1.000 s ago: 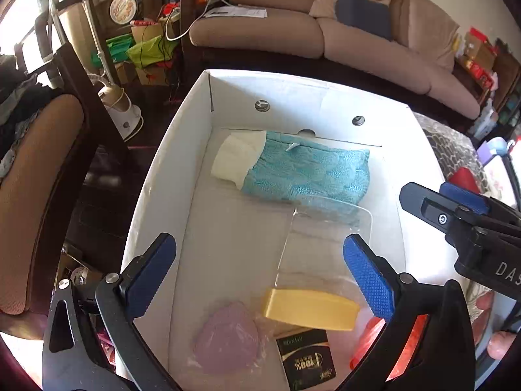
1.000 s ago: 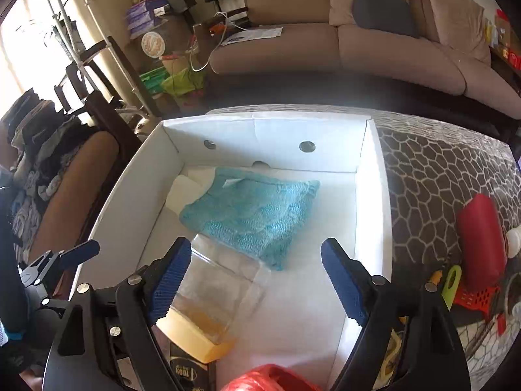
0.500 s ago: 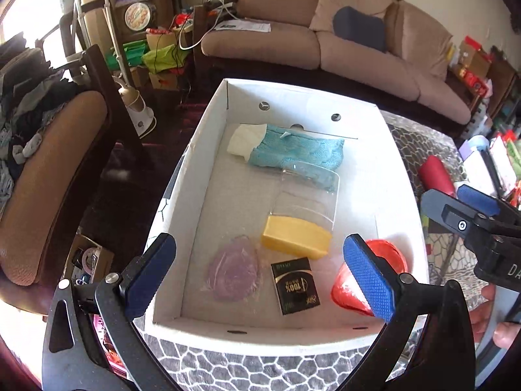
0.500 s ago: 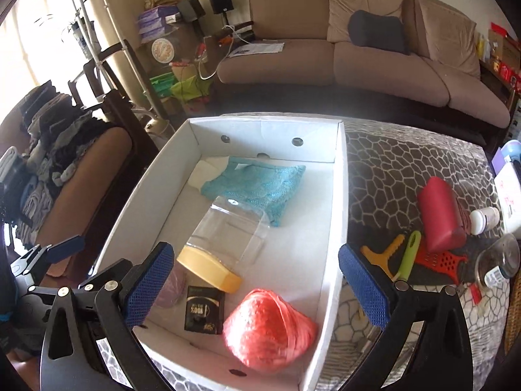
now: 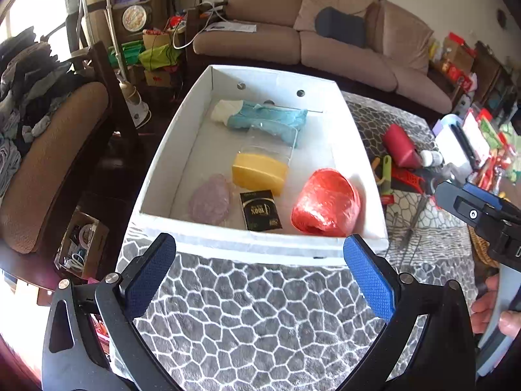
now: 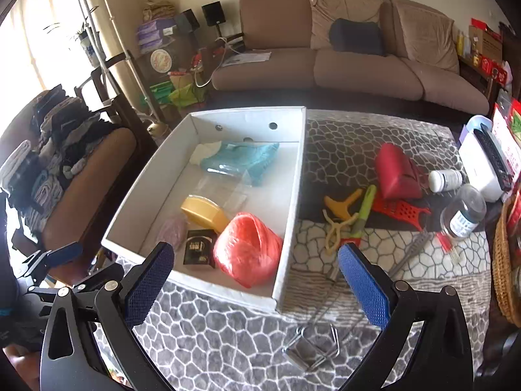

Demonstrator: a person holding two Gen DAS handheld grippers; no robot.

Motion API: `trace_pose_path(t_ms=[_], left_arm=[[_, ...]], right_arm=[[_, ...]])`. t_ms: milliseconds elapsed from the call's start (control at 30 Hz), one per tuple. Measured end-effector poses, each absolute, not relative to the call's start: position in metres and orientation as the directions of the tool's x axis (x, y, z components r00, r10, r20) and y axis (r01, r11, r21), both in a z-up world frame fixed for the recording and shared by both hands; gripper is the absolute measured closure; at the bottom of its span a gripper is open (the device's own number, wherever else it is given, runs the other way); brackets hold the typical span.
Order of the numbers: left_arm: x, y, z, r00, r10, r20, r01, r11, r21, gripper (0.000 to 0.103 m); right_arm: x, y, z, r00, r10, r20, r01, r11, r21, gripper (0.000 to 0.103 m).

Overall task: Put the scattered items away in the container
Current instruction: 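Withdraw both tools from the box toward the wire rack, then grasp the wire rack roller with left tool while right tool grips its wires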

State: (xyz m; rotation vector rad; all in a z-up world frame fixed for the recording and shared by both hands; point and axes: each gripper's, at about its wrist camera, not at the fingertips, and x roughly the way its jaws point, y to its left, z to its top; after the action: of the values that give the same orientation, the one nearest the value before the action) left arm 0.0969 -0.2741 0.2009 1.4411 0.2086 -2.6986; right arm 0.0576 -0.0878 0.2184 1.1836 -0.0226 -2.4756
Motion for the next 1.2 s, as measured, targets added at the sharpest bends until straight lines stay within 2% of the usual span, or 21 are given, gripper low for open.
trace_pose_path(t_ms=[300, 667, 933, 1200], left_arm=[[0.14, -0.214, 0.186, -0.553, 0.034, -0.833, 0.066, -0.994, -0.084, 0.0], [0.166, -0.128, 0.138, -0.533, 0.115, -0.838, -0.039, -0.993, -0.111, 0.0], [0.153, -0.07, 0.096, -0.521, 0.124, -0.844, -0.143, -0.988, -0.057, 0.0], [0.129, -0.057, 0.043, -0.477, 0.072, -0.876, -0.145, -0.989, -0.003, 0.0]], right_arm=[[0.11, -0.006, 0.197, -0.578, -0.3, -0.759, 0.266, -0.948, 0.173, 0.0], [0.149, 0.096, 0.165, -0.608, -0.212, -0.765, 0.175, -0.976, 0.132, 0.0], [0.149, 0.145, 0.137, -0.597, -0.244, -0.764, 0.12, -0.969, 0.216, 0.0], [0.136, 0.152, 0.105, -0.583, -0.322, -0.746, 0.143, -0.945, 0.296, 0.0]])
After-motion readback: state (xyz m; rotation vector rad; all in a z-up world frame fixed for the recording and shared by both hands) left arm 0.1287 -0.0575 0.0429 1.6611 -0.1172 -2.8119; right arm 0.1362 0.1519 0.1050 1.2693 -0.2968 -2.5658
